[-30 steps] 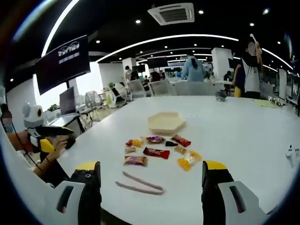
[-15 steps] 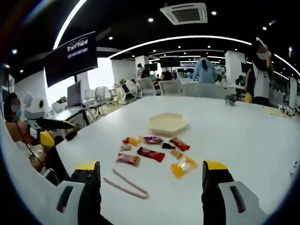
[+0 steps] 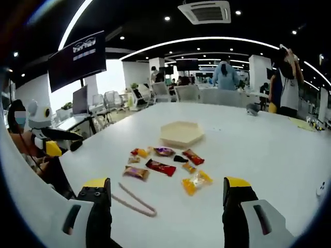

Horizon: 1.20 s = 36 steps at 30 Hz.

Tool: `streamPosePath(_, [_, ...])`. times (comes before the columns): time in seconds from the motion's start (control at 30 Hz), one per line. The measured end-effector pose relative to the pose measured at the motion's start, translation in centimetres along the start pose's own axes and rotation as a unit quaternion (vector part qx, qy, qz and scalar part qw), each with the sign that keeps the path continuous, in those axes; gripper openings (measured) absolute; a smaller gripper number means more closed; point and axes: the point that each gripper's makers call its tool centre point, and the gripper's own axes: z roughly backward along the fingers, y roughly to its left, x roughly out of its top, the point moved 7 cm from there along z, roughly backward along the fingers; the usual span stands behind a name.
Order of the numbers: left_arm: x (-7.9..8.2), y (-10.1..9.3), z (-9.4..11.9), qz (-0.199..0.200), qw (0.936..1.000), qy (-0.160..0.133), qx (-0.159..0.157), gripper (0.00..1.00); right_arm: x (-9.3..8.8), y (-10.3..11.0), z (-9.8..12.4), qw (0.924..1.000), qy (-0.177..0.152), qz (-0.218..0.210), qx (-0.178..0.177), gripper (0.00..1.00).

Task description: Place the target food into the container with the food tongs after gripping and lifting it, then release it inside without dropping or visibly crushing the food.

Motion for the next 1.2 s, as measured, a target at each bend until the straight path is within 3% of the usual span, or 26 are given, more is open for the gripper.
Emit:
streamPosePath(0.27, [-0.2,-0.4,-0.3,-0.006,1.0,-0.007,-0.002,0.99,-0.8,0.6,-0.6,0.9998,0.004,0.017,0.013,0.91])
streamPosePath(0.33, [-0.6,-0.8,-0.3,-0.003,1.0,0.005,-0.002,0.99,-0.9,0.6,-0.6,0.9996,0.014,0.018,0.015,0.91])
streamPosePath(0.57, [-1.4,-1.9,-0.6,-0.001,1.0,0.006,-0.006,0.99,-1.9,0.9,-0.4,0.9983,0.021,0.036,0.04,0.9])
streamPosePath(0.63, [-1.8,-2.4,-0.8,-0.005,0.9995,0.027,-0.014,0.99,-2.1,0.9,-0.3,0.9984,0.024,0.03,0.042,0.89])
streamPosePath(0.77, [-1.6,-2.7,-0.9,-0.014,0.9995,0.022,-0.015,0.99,-2.9,1.0,-0.6,0.9972,0.025,0.038,0.06,0.89])
streamPosePath(0.87, [-1.6,-2.9,-1.0,-0.008,0.9996,0.021,-0.02,0.99,-3.1,1.0,-0.6,0.9949,0.036,0.072,0.061,0.89])
streamPosePath(0.97, [-1.6,-3.1,-1.1,-0.019,0.9989,0.035,-0.024,0.99,-2.9,1.1,-0.5,0.9948,0.033,0.071,0.065,0.89])
streamPosePath(1.2, [-1.2,-3.1,-1.1,-0.017,0.9993,0.022,-0.024,0.99,-3.0,1.8,-0.8,0.9937,0.037,0.075,0.074,0.89])
